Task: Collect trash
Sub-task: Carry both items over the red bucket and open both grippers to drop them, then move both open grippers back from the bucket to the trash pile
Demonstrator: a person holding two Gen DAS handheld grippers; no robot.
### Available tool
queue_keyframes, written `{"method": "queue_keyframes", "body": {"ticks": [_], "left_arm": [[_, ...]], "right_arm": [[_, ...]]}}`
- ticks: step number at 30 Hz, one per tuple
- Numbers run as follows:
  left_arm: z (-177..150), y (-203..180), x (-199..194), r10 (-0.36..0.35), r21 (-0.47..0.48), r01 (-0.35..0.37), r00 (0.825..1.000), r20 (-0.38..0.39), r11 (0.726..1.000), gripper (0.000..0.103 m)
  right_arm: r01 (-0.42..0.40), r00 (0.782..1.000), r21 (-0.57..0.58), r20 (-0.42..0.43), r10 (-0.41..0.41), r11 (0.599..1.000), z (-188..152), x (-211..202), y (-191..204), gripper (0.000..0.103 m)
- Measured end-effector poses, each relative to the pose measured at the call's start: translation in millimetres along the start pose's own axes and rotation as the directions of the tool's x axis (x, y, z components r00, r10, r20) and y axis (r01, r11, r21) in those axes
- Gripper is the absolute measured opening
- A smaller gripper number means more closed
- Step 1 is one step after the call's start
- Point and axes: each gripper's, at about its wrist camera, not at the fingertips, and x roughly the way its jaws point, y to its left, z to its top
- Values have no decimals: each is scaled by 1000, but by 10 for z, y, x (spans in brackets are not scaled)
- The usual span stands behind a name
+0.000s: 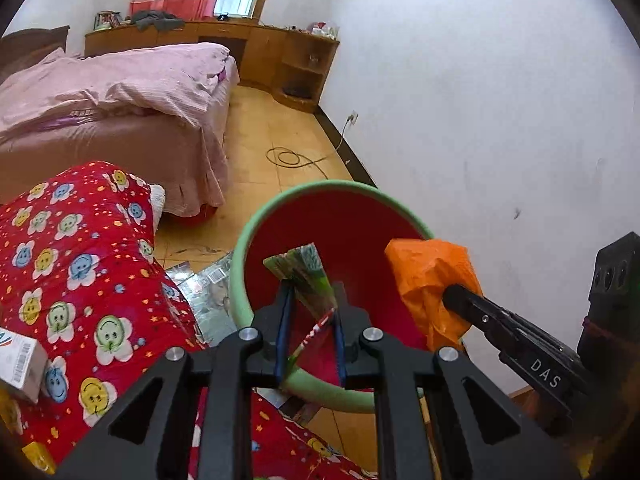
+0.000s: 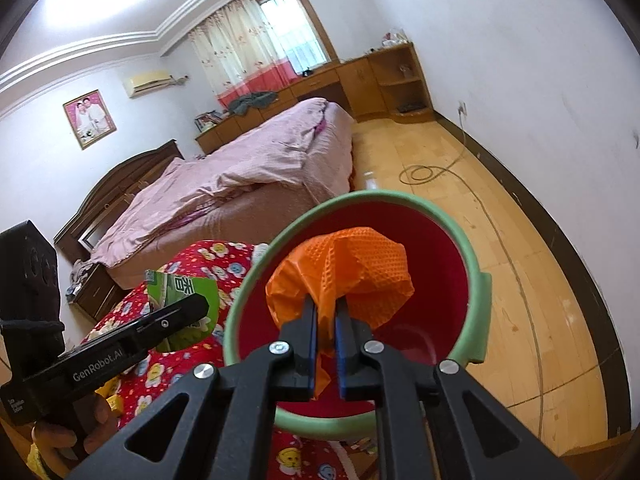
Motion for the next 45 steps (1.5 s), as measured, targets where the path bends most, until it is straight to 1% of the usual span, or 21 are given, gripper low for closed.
{"method": "queue_keyframes", "body": {"ticks": [1, 3, 4, 5, 11, 19, 23, 26, 28, 32, 37, 41, 42, 45], "left_arm": [[-2, -5, 15, 3, 3, -3, 1000, -1, 1000, 15], [-2, -17, 39, 16, 9, -16, 1000, -14, 1000, 24], [-6, -15, 47, 25, 7, -25, 999, -20, 1000, 31], [-9, -19, 42, 30, 5, -30, 999, -19, 1000, 32], [-14, 69, 6, 52, -13, -52, 999, -10, 999, 32], [-75, 173, -211, 80, -47, -79, 997, 7, 996, 32], [-131, 245, -363, 100, -72, -98, 995, 16, 993, 32], [-183, 316, -496, 129, -93, -126, 992, 19, 988, 33], [-212, 369, -582, 146, -104, -143, 989, 23, 984, 36], [-302, 503, -800, 191, -141, -184, 981, 39, 973, 42], [-413, 693, -1046, 253, -187, -240, 966, 50, 953, 44], [-499, 854, -1251, 325, -221, -305, 944, 60, 926, 52], [-507, 901, -1289, 338, -229, -316, 939, 61, 921, 52], [-582, 1031, -1443, 373, -262, -346, 926, 60, 901, 53]], "right_arm": [[6, 1000, 4, -1, -6, 1000, -6, 12, -25, 11], [11, 1000, 7, -2, -11, 1000, -12, 12, -50, 15], [16, 1000, 8, 1, -16, 1000, -16, 10, -60, 17], [19, 1000, 9, 3, -19, 1000, -22, 10, -76, 21], [13, 1000, 23, 18, -13, 1000, -31, -27, -97, 24], [5, 999, 24, 42, -6, 1000, -17, -118, -14, 26], [-7, 999, 14, 46, 7, 1000, -26, -184, 23, 31], [-23, 999, 5, 47, 23, 1000, -45, -231, 94, 34], [-34, 998, -2, 46, 34, 999, -61, -248, 158, 37], [-54, 998, -14, 32, 55, 998, -105, -263, 293, 45], [-85, 996, -20, -2, 85, 996, -193, -251, 476, 53], [-118, 993, -28, -16, 118, 993, -276, -233, 619, 62], [-124, 992, -28, -23, 123, 992, -291, -221, 654, 64], [-139, 989, -37, -58, 137, 990, -334, -141, 757, 65]]}}
